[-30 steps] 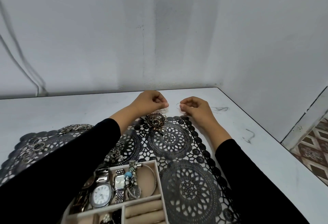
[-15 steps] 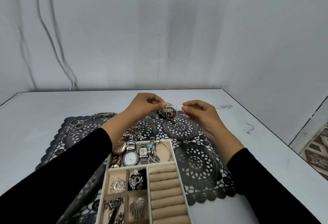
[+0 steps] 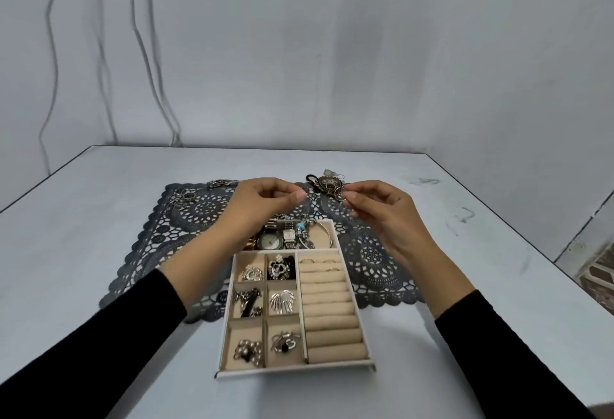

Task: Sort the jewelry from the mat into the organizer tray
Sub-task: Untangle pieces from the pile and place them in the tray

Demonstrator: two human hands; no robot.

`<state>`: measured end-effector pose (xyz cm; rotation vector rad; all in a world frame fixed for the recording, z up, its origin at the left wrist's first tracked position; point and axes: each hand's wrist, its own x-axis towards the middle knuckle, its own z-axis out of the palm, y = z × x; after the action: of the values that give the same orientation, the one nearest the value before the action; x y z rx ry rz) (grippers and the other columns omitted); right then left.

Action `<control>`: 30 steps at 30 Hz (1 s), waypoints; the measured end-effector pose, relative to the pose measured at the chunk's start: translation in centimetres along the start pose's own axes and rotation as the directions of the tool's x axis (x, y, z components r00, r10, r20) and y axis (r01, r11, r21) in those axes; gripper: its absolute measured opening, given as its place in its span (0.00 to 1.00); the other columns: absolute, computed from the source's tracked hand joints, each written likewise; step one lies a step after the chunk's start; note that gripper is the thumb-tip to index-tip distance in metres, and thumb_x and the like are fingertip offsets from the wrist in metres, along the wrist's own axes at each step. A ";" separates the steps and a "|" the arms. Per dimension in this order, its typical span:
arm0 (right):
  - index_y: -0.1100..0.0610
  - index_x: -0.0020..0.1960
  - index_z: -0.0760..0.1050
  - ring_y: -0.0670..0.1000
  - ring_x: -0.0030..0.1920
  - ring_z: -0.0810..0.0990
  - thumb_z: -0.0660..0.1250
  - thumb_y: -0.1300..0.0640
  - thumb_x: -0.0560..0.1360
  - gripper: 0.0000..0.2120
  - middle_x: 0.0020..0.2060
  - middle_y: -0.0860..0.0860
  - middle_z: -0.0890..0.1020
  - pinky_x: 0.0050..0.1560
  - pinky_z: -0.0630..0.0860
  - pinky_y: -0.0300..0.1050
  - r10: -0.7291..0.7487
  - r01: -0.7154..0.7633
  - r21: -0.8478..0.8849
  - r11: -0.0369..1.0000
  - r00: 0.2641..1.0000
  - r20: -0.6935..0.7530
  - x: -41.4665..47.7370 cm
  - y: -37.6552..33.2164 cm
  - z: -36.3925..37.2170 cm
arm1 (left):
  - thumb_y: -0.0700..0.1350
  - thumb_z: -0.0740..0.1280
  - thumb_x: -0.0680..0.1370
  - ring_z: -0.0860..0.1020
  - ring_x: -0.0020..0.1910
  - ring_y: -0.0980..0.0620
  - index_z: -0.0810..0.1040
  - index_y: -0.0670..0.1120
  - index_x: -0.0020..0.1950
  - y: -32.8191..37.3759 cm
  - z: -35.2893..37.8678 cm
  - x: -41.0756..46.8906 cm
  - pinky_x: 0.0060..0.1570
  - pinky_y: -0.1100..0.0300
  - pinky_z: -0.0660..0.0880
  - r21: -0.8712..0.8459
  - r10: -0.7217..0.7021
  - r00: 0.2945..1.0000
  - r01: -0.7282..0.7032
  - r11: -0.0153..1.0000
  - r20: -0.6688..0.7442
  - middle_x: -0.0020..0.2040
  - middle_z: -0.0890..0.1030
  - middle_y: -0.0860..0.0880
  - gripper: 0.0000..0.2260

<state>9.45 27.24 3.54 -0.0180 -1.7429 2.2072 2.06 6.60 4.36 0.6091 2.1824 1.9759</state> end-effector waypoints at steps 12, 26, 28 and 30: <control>0.59 0.47 0.82 0.49 0.42 0.80 0.73 0.64 0.69 0.07 0.40 0.53 0.84 0.42 0.78 0.39 -0.047 0.055 -0.218 0.974 0.998 0.041 -4.3 0.5 0.2 | 0.40 0.75 0.70 0.81 0.40 0.57 0.84 0.43 0.47 -0.1 -0.4 -4.8 0.43 0.69 0.77 -0.010 0.039 0.998 -0.039 0.999 -0.048 0.42 0.85 0.47 0.07; 0.63 0.45 0.82 0.52 0.39 0.79 0.72 0.68 0.71 0.04 0.40 0.65 0.82 0.42 0.79 0.42 0.047 0.075 -0.481 0.873 0.971 0.236 -6.2 1.1 -0.7 | 0.42 0.76 0.69 0.79 0.38 0.59 0.84 0.47 0.43 -0.4 -0.5 -5.7 0.43 0.69 0.78 0.021 0.060 0.997 -0.059 0.998 -0.055 0.39 0.83 0.50 0.05; 0.62 0.45 0.82 0.49 0.38 0.79 0.72 0.67 0.71 0.04 0.39 0.60 0.83 0.41 0.78 0.40 0.056 0.111 -0.535 0.838 0.956 0.287 -6.3 1.0 -0.8 | 0.42 0.76 0.70 0.79 0.38 0.59 0.84 0.47 0.43 -0.4 -0.4 -5.7 0.42 0.69 0.78 0.033 0.064 0.997 -0.062 0.998 -0.054 0.39 0.83 0.49 0.04; 0.59 0.44 0.83 0.48 0.37 0.78 0.73 0.64 0.72 0.03 0.38 0.57 0.83 0.39 0.77 0.42 0.062 0.147 -0.596 0.789 0.947 0.316 -6.5 0.9 -0.9 | 0.42 0.76 0.70 0.79 0.37 0.60 0.84 0.47 0.44 -0.4 -0.4 -5.7 0.40 0.70 0.77 0.038 0.064 0.997 -0.062 0.997 -0.050 0.39 0.83 0.50 0.04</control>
<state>15.53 26.21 1.22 0.2406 -2.5493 1.5669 6.99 4.06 3.09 0.6468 2.2601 2.0084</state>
